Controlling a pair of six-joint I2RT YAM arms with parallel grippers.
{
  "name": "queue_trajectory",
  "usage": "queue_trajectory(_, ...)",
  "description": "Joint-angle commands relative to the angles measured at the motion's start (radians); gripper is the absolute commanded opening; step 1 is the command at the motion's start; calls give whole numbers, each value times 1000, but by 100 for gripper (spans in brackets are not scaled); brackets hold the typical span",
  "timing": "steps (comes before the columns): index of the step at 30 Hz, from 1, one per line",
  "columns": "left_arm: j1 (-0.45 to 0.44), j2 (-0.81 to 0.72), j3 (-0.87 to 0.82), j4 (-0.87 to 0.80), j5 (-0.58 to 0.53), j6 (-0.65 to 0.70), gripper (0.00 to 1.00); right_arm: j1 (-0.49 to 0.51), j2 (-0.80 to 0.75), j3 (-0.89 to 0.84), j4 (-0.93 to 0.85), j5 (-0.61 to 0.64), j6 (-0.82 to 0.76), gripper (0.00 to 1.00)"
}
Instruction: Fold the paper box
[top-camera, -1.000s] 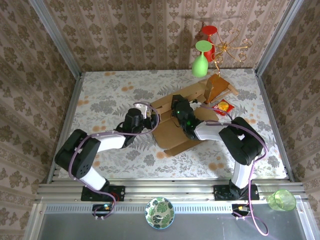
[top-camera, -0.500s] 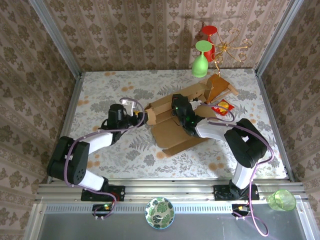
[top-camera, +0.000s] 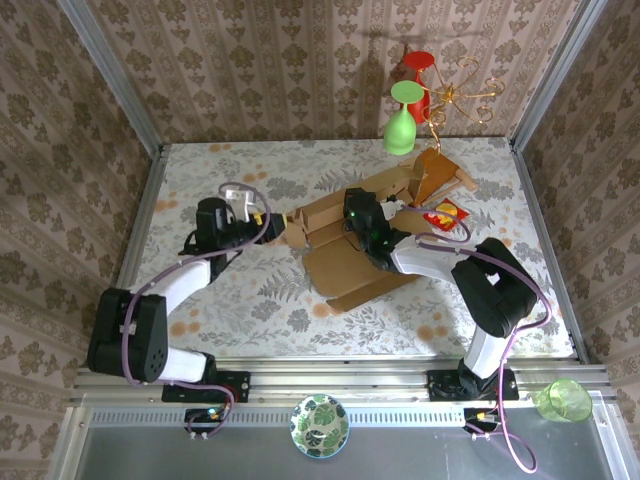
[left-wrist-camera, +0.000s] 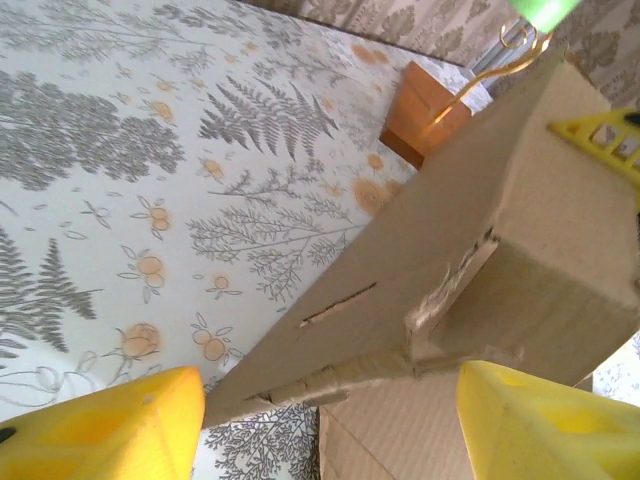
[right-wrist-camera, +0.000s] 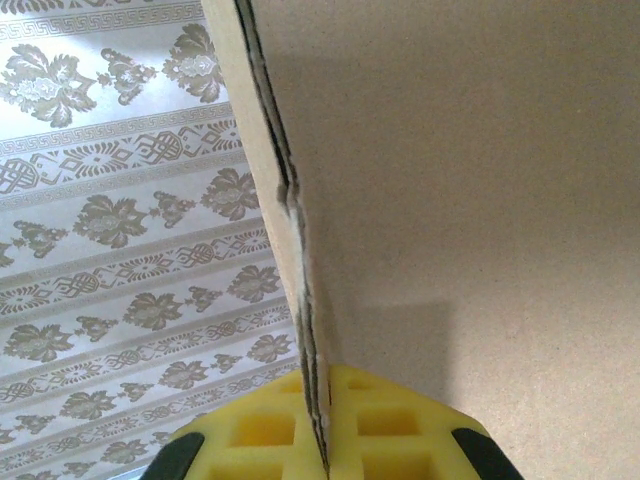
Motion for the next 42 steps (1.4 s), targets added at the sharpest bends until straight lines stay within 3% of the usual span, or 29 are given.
queue_trajectory(1, -18, -17, 126, -233, -18, -26, 69, -4, 32, 5, -55, 27, 19, 0)
queue_trajectory(10, -102, 62, 302, -567, -138, 116, 58, -6, 52, 17, -43, 20, 20, 0)
queue_trajectory(13, -107, 94, 284, -549, -107, 92, 51, -6, 56, 18, -33, 19, 21, 0)
queue_trajectory(17, -108, 91, 228, -388, 10, 4, 43, -6, 63, 18, -15, 21, 13, 0)
queue_trajectory(24, -128, 66, 138, -137, 169, -165, 46, -12, 137, -12, 222, 19, -56, 0)
queue_trajectory(27, -127, 63, 114, -126, 186, -152, 52, -15, 150, -31, 276, 11, -59, 0)
queue_trajectory(33, -134, 106, 113, -64, 225, -150, 54, -21, 155, -55, 328, -5, -68, 0)
queue_trajectory(42, -196, 58, 77, -190, 105, 26, 60, -21, 155, -69, 352, 1, -59, 0)
